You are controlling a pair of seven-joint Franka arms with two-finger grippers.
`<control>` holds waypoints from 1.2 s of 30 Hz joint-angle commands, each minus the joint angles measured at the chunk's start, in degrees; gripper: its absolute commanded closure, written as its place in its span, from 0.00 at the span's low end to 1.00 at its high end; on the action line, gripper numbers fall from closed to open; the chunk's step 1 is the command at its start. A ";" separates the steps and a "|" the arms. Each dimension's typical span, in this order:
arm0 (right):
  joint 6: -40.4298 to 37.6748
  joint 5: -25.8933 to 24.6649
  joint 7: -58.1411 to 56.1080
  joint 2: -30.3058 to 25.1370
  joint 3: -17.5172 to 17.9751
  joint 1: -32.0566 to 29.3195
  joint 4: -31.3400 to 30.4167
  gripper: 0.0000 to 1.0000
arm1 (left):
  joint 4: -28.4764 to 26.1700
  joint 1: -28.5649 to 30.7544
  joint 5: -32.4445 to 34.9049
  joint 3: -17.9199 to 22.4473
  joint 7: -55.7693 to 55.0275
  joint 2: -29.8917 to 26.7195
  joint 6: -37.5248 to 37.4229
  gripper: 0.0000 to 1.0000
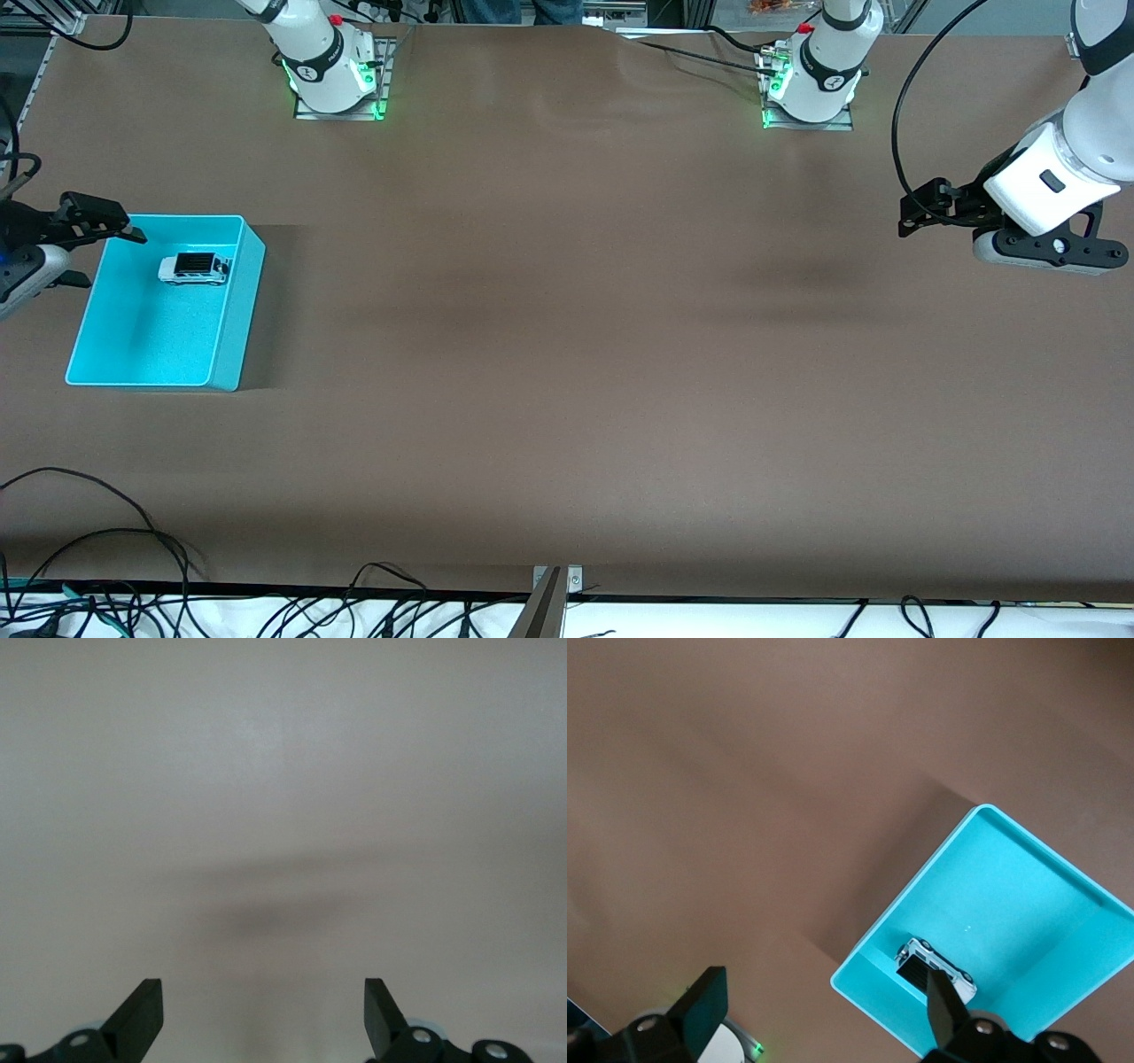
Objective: Wind and store white jeep toy
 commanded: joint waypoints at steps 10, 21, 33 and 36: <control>-0.96 -7.25 30.63 -6.47 9.23 -1.25 -3.98 0.00 | 0.71 0.07 0.92 -0.21 -0.45 -0.39 -0.91 0.00; 4.84 -8.13 46.63 -15.26 12.39 -2.74 -14.62 0.00 | 0.80 0.07 0.84 -0.12 -0.45 -0.30 -0.73 0.00; 8.80 -9.36 46.81 -18.34 15.91 -7.14 -18.32 0.00 | 0.80 0.07 1.01 -0.12 -0.45 -0.22 -0.73 0.00; 8.71 -9.28 46.81 -17.99 15.56 -7.14 -17.96 0.00 | 0.80 0.07 1.01 -0.21 -0.45 -0.30 -0.73 0.00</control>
